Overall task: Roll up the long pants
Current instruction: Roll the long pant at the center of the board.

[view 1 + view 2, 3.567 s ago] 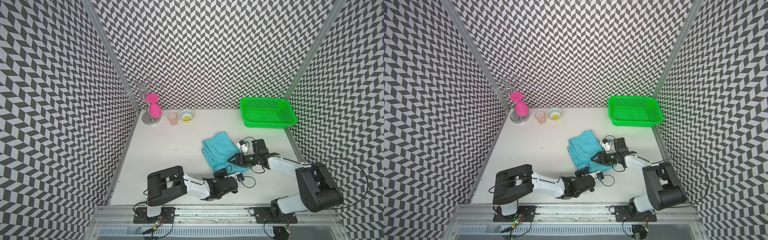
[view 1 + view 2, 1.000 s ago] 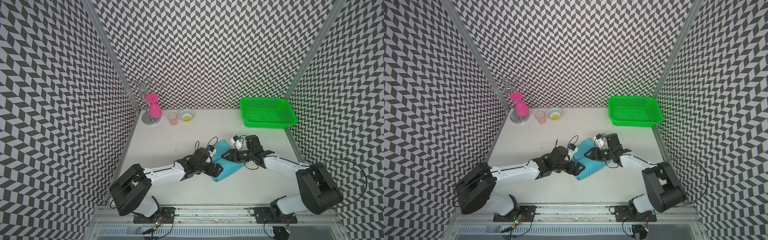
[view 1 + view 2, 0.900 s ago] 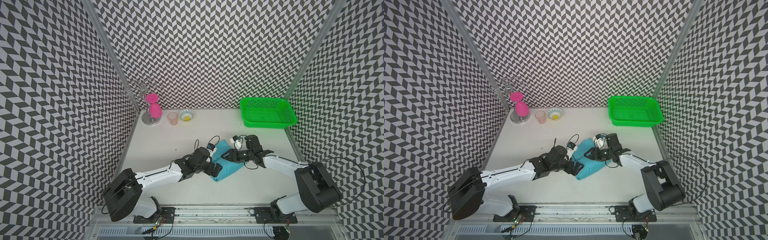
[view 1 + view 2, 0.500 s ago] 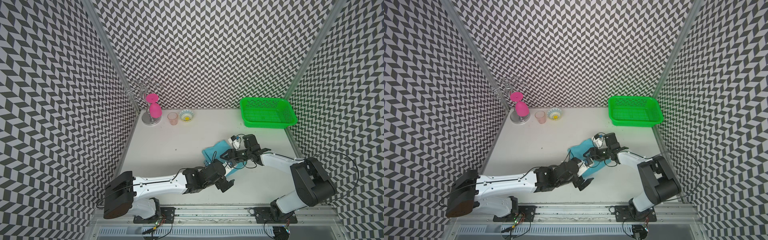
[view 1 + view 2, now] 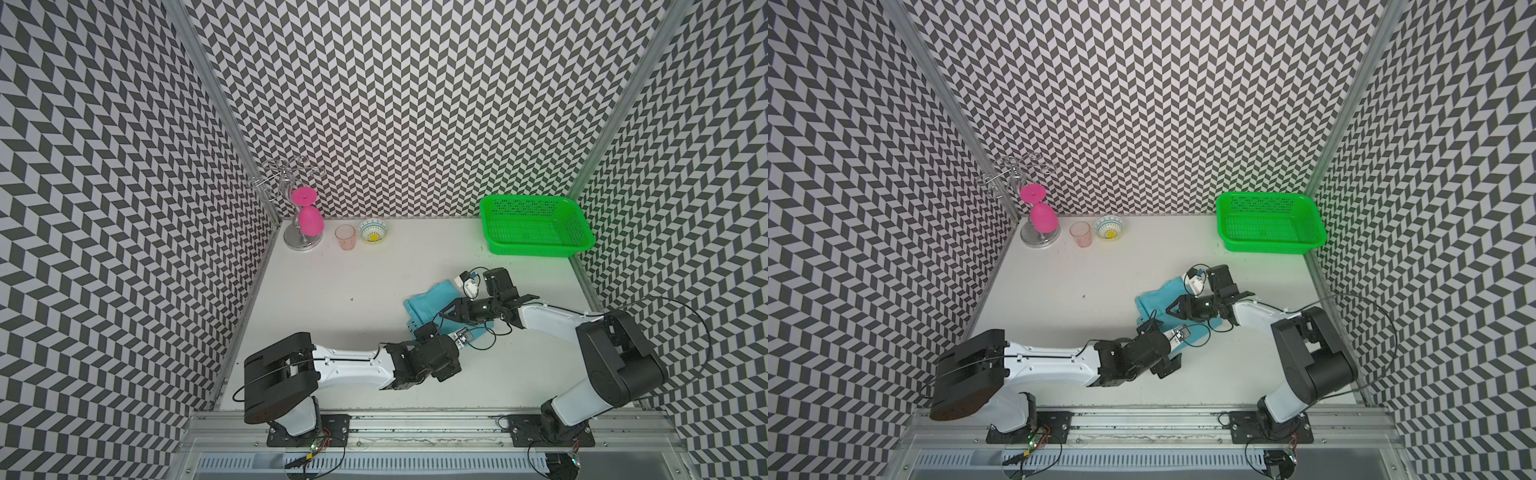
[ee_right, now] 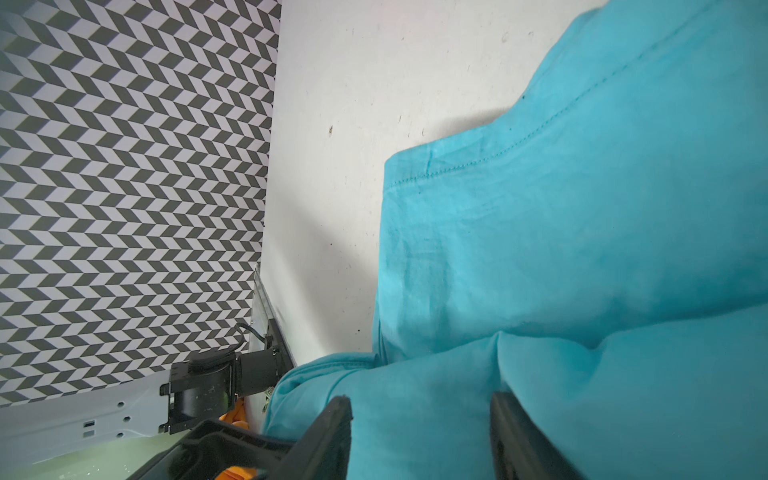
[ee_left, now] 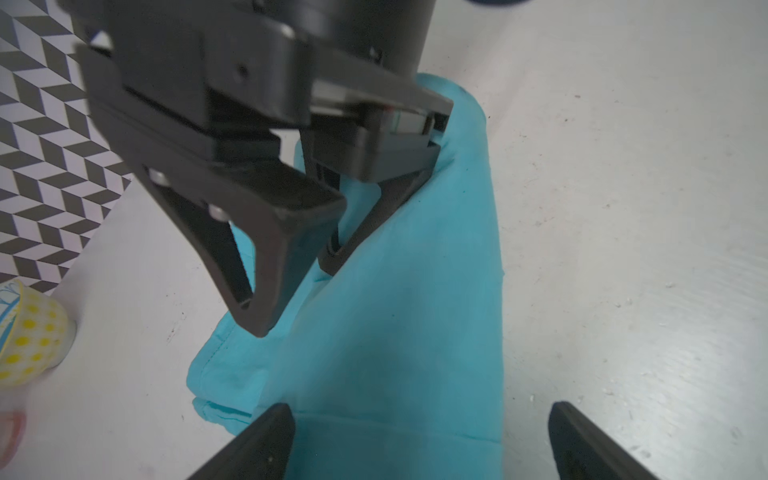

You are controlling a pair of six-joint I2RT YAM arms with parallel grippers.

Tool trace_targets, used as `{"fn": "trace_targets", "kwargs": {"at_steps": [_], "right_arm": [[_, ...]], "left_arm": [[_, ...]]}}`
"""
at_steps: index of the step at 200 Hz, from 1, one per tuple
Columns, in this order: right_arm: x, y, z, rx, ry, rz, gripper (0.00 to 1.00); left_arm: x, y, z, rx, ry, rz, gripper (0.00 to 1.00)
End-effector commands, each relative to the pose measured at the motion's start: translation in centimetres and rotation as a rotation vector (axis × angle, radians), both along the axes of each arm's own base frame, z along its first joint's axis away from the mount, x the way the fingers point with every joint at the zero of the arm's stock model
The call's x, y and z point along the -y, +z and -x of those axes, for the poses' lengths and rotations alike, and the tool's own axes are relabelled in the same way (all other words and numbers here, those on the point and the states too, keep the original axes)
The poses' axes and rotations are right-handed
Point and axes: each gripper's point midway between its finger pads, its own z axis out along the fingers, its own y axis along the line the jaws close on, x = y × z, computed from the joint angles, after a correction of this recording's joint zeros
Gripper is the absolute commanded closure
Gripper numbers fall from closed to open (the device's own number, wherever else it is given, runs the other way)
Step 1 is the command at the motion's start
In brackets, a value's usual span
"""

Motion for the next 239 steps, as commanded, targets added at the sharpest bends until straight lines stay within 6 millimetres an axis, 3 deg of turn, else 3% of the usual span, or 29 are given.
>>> {"fn": "trace_targets", "kwargs": {"at_steps": [1,39,88,98,125,136,170,205,239], "right_arm": [[0.9,-2.3,0.2,-0.036,-0.016,0.074,0.43],[1.0,-2.4,0.2,-0.043,-0.011,0.072,0.43],[1.2,-2.3,0.1,-0.052,0.001,0.06,0.43],[1.4,-2.2,-0.1,-0.053,-0.004,0.059,0.43],[1.7,-2.0,-0.3,-0.05,-0.005,0.066,0.42],[1.9,-1.8,-0.5,-0.048,-0.012,0.068,0.42],[4.0,0.3,-1.9,0.003,-0.093,0.094,0.42],[7.6,4.6,-3.4,0.112,-0.233,0.16,0.39],[9.5,8.7,-2.8,0.199,-0.29,0.165,0.38]], "left_arm": [[-0.8,-1.5,-1.2,0.074,0.048,-0.066,0.0],[-1.8,-5.5,-1.8,0.099,0.072,-0.252,0.01],[-3.2,-7.1,-2.4,0.14,0.098,-0.341,0.03],[-3.6,-7.7,-2.6,0.145,0.108,-0.362,0.11],[-3.6,-9.2,-2.5,0.094,0.108,-0.388,0.58],[-3.3,-9.3,-2.2,0.066,0.103,-0.372,0.7],[-0.5,-7.8,0.2,-0.122,0.022,-0.172,1.0],[3.9,-4.4,4.3,-0.522,-0.133,0.162,1.0],[5.0,-1.2,5.8,-0.901,-0.173,0.386,1.0]]}}
